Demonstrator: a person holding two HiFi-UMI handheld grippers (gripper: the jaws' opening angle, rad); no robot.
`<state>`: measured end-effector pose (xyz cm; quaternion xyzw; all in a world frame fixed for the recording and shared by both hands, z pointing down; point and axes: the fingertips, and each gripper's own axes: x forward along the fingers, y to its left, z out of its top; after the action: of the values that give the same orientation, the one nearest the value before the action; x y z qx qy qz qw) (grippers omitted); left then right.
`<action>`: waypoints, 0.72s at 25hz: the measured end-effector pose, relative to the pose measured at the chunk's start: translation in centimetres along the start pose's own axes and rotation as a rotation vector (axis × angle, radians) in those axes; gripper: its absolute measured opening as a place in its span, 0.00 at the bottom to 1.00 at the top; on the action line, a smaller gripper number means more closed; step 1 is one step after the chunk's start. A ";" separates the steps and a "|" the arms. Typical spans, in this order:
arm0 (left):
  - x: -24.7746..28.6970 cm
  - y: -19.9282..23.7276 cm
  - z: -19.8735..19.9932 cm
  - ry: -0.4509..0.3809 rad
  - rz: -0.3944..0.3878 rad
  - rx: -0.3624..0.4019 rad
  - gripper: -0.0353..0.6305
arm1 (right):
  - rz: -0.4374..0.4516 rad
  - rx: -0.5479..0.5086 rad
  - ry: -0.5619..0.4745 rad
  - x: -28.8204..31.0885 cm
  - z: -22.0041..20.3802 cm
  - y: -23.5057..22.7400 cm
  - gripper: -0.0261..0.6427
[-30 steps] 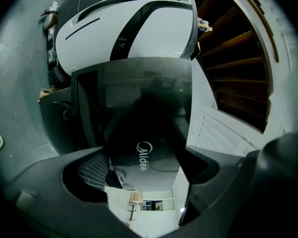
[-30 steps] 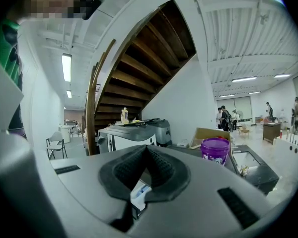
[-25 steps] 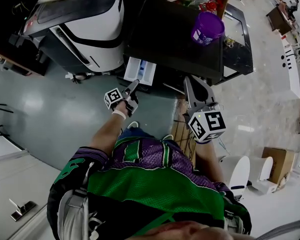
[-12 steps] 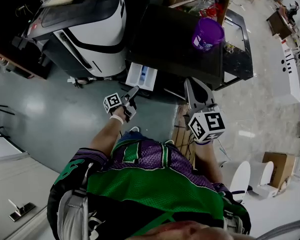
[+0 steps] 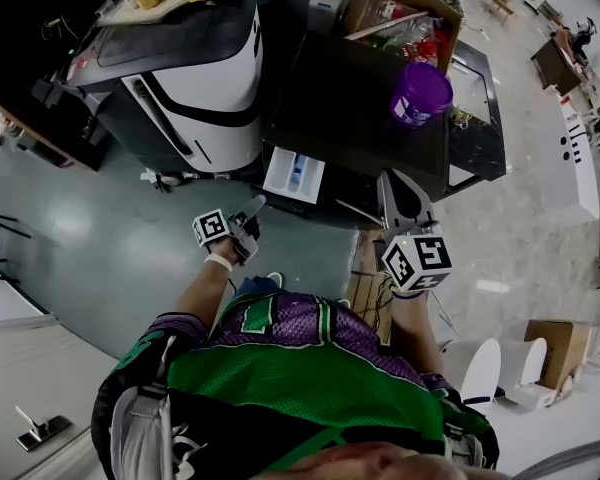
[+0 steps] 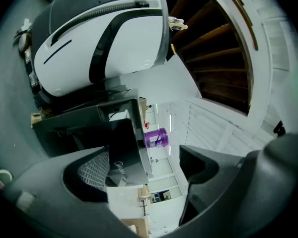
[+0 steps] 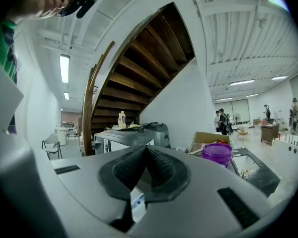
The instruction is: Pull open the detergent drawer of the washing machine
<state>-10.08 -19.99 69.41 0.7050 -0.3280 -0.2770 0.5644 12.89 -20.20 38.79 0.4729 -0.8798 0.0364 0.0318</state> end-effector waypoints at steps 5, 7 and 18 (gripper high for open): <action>0.0 -4.7 3.2 0.048 -0.069 0.143 0.71 | -0.018 0.005 -0.008 1.3 0.0 1.4 0.04; 0.0 -6.0 4.6 0.079 -0.059 0.233 0.71 | -0.027 0.010 -0.014 1.8 0.0 2.2 0.04; 3.2 -17.6 8.5 0.281 -0.193 0.755 0.71 | -0.109 0.012 -0.053 3.0 1.5 3.5 0.04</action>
<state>-11.90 -25.15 50.32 0.9211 -0.2588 -0.0898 0.2768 8.33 -20.90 37.41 0.5209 -0.8531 0.0274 0.0075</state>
